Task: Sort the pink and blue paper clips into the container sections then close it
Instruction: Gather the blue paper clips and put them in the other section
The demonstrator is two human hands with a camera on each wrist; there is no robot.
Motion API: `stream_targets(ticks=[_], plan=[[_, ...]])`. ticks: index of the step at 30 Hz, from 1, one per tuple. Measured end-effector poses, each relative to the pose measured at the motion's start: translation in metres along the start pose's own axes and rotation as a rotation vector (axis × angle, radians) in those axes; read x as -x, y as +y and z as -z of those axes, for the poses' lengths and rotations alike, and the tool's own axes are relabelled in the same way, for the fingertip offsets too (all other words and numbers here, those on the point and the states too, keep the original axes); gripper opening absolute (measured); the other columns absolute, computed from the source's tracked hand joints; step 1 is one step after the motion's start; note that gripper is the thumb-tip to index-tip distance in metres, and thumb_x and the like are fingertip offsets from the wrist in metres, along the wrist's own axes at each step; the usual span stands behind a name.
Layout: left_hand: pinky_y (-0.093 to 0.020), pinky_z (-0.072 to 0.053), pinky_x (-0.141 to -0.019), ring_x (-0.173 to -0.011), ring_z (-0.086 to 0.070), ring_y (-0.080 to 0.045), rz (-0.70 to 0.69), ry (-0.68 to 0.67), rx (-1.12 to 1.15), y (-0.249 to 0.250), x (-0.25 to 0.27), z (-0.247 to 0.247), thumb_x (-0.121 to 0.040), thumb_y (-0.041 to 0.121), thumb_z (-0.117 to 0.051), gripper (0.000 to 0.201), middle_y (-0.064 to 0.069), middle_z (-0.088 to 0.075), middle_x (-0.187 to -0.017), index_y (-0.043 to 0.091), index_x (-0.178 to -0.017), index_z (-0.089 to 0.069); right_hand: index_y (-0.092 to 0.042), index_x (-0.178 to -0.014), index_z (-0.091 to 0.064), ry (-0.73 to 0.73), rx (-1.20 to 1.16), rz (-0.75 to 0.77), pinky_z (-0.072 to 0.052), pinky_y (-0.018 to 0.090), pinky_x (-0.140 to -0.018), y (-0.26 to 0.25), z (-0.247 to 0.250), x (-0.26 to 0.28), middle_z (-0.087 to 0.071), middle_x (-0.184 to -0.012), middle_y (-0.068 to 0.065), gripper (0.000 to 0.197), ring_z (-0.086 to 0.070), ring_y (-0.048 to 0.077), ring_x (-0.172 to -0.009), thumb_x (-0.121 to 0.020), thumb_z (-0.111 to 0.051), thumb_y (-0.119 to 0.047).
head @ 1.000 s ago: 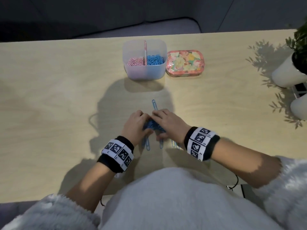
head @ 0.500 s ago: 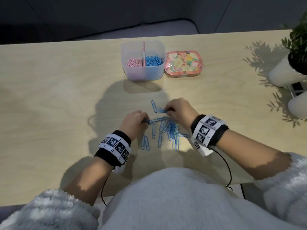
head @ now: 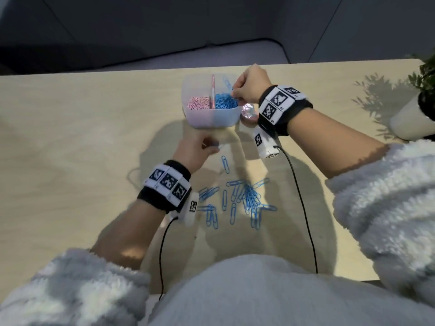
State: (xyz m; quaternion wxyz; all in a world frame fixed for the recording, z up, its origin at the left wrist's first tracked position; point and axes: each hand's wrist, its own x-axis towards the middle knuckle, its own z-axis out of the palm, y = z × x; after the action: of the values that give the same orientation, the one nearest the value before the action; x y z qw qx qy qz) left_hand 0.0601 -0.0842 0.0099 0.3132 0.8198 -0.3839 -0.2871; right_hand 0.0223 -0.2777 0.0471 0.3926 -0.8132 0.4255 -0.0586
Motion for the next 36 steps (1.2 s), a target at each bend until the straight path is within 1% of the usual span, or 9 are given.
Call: stream_targets(ticks=[5,7,11,15,20,24,28,32,36], plan=[[-0.028,-0.048,-0.078,-0.082,-0.063,-0.025,-0.015,0.141,-0.021,0.036,-0.061,0.023,-0.077,0.008,-0.066,0.008,-0.013,-0.067,-0.086,0.013,-0.071,-0.067,0.0,-0.088,-0.071,0.031,0.02,0.057,-0.058,0.04,-0.079,0.001,0.0,0.004,-0.07,-0.089,0.013,0.014,-0.07,0.027,-0.078,-0.086,-0.059,-0.008],[-0.029,-0.048,-0.076,-0.085,-0.064,-0.03,0.008,0.166,-0.022,0.046,-0.085,0.024,-0.077,0.008,-0.063,0.028,-0.009,-0.061,-0.08,0.024,-0.057,-0.052,-0.001,-0.091,-0.071,0.085,-0.043,0.066,-0.056,0.043,-0.084,0.01,0.004,0.009,-0.07,-0.098,0.016,0.017,-0.069,0.029,-0.088,-0.087,-0.055,-0.008],[-0.029,-0.047,-0.084,-0.103,-0.062,-0.028,0.032,0.124,-0.185,0.06,-0.117,0.012,-0.084,0.013,-0.06,0.008,-0.012,-0.068,-0.106,0.015,-0.084,-0.067,0.0,-0.089,-0.071,0.149,-0.098,0.134,-0.054,0.047,-0.085,0.033,0.014,0.035,-0.071,-0.092,0.018,0.02,-0.067,0.032,-0.088,-0.085,-0.052,-0.006],[-0.034,-0.045,-0.089,-0.108,-0.057,-0.033,-0.002,0.075,-0.286,0.067,-0.12,0.003,-0.091,0.009,-0.046,0.021,-0.014,-0.065,-0.107,0.011,-0.097,-0.066,0.001,-0.079,-0.068,0.009,-0.059,0.17,-0.055,0.047,-0.075,0.065,0.009,0.074,-0.069,-0.077,0.014,0.019,-0.066,0.035,-0.073,-0.085,-0.051,-0.004],[-0.03,-0.043,-0.081,-0.094,-0.062,-0.027,-0.202,0.075,-0.209,0.05,-0.056,0.009,-0.088,0.018,-0.054,0.021,-0.011,-0.069,-0.1,0.005,-0.098,-0.067,-0.024,-0.085,-0.061,-0.172,0.153,0.191,-0.041,0.022,-0.07,0.116,0.008,0.128,-0.066,-0.082,-0.005,0.01,-0.055,0.012,-0.071,-0.082,-0.062,-0.015],[-0.035,-0.049,-0.077,-0.076,-0.054,-0.018,-0.128,-0.29,-0.284,-0.011,0.025,-0.001,-0.069,0.041,-0.075,0.045,0.002,-0.053,-0.093,0.013,-0.103,-0.062,-0.014,-0.127,-0.047,-0.485,0.287,0.163,-0.042,0.031,-0.085,0.155,-0.001,0.171,-0.044,-0.103,-0.002,0.069,-0.046,0.014,-0.092,-0.068,-0.079,-0.032],[-0.035,-0.047,-0.081,-0.089,-0.051,-0.022,-0.05,-0.405,-0.415,-0.061,0.08,-0.009,-0.043,0.072,-0.061,0.091,-0.005,-0.05,-0.103,0.014,-0.112,-0.054,-0.011,-0.143,-0.024,-0.469,0.34,0.181,-0.042,0.031,-0.096,0.169,-0.019,0.195,-0.033,-0.12,0.004,0.105,-0.048,0.021,-0.104,-0.06,-0.082,-0.037],[-0.034,-0.045,-0.082,-0.092,-0.053,-0.026,-0.026,-0.3,-0.343,-0.063,0.09,-0.027,-0.055,0.039,-0.083,0.072,-0.01,-0.049,-0.106,0.009,-0.114,-0.054,-0.004,-0.132,-0.039,-0.329,0.217,0.162,-0.042,0.034,-0.095,0.152,-0.045,0.192,-0.037,-0.119,0.01,0.087,-0.051,0.027,-0.104,-0.06,-0.084,-0.025],[-0.039,-0.048,-0.084,-0.091,-0.058,-0.027,-0.062,-0.27,-0.246,-0.043,0.071,-0.047,-0.07,0.022,-0.078,0.045,-0.013,-0.055,-0.103,0.007,-0.107,-0.058,-0.006,-0.133,-0.044,-0.311,0.095,0.159,-0.043,0.033,-0.096,0.128,-0.068,0.179,-0.041,-0.12,0.012,0.072,-0.052,0.025,-0.106,-0.07,-0.078,-0.018]])
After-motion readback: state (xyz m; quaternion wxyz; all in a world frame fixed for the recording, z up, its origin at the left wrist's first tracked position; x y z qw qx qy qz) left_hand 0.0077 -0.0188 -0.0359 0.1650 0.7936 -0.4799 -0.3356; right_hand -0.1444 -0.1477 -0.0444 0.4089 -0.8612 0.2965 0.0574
